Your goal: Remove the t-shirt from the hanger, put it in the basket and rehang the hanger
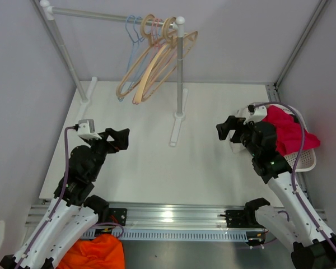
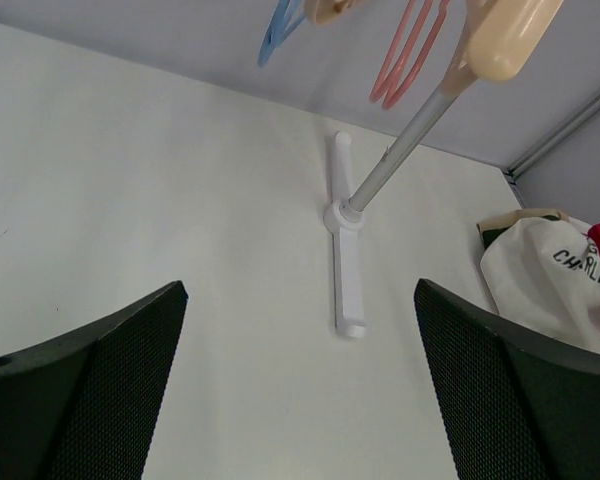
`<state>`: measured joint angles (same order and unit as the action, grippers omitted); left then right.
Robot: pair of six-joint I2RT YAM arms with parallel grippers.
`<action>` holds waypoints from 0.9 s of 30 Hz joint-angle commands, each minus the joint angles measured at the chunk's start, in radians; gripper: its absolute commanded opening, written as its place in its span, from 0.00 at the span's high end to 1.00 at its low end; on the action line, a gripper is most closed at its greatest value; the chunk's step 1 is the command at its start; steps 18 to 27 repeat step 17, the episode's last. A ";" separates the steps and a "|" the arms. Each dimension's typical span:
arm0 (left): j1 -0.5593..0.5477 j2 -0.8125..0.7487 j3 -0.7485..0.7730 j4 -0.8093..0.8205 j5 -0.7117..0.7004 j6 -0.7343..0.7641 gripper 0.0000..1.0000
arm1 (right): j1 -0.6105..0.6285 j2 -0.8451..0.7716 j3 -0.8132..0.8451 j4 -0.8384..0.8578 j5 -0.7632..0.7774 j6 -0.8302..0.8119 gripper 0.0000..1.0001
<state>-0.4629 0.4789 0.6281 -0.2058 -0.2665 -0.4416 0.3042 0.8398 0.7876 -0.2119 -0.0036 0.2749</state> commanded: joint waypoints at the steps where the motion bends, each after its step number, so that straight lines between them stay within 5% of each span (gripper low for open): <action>1: -0.008 -0.025 -0.022 0.020 0.007 -0.022 0.00 | 0.010 -0.067 -0.068 0.095 -0.024 -0.043 0.01; 27: -0.011 -0.013 -0.016 0.011 0.004 -0.023 0.00 | 0.019 -0.058 -0.083 0.066 0.013 -0.040 0.00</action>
